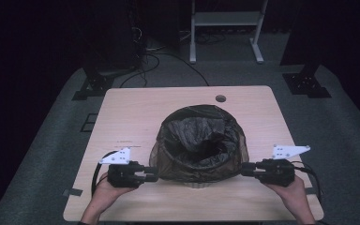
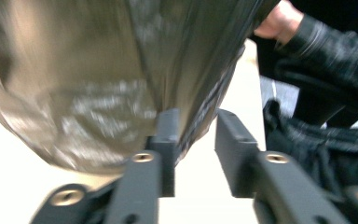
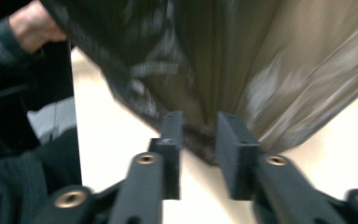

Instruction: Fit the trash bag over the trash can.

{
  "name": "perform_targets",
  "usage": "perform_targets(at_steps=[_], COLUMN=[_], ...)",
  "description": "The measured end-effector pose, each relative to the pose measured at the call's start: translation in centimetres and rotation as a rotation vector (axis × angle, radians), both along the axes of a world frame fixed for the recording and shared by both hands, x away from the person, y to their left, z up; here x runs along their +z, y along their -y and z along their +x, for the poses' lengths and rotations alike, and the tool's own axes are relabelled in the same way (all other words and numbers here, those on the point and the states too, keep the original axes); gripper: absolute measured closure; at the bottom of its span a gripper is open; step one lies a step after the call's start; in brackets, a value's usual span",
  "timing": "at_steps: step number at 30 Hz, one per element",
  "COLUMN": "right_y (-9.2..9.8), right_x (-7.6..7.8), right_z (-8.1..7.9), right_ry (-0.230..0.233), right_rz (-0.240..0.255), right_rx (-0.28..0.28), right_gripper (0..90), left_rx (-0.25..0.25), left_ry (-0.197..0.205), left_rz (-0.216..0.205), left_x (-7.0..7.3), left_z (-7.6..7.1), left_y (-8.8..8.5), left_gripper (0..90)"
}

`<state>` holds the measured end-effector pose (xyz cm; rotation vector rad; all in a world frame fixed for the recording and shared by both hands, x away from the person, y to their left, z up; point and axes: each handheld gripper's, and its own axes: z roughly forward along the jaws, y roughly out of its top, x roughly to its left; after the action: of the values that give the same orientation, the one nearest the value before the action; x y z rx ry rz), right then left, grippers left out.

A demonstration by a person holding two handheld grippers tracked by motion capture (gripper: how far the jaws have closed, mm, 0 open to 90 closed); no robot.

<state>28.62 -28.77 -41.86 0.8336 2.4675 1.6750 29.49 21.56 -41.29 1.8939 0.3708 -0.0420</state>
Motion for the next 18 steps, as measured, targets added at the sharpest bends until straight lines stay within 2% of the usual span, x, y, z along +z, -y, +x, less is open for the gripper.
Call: perform_targets(at_steps=[2, 4, 8, 11, 14, 18], right_y=[0.6, 1.3, 1.8, 1.4, 0.4, -1.1], right_x=[0.9, 2.1, 4.2, 6.0, 7.4, 8.5], right_z=[0.1, 0.2, 1.4, 2.9, 4.7, 7.3], right_ry=[0.030, 0.068, 0.111, 0.146, 0.173, 0.167], right_rz=[0.032, 0.051, 0.081, 0.116, 0.120, 0.134], right_rx=[-0.023, -0.050, -0.098, -0.119, -0.128, -0.117], right_gripper=[61.0, 57.1, 50.4, 48.0, 48.0, 47.9], left_rx=[-0.003, 0.030, 0.087, 0.109, 0.113, 0.098], left_ry=[0.017, 0.059, 0.109, 0.129, 0.142, 0.132], left_rz=[-0.030, -0.030, -0.054, -0.078, -0.102, -0.125], left_x=[0.8, 1.8, 3.3, 4.2, 5.0, 5.7], left_z=[0.1, 0.2, 1.3, 2.5, 3.9, 5.3], left_y=[-0.6, -1.2, -1.7, -1.4, -0.9, 0.3], left_gripper=[53.8, 47.4, 40.0, 36.4, 34.3, 33.1])
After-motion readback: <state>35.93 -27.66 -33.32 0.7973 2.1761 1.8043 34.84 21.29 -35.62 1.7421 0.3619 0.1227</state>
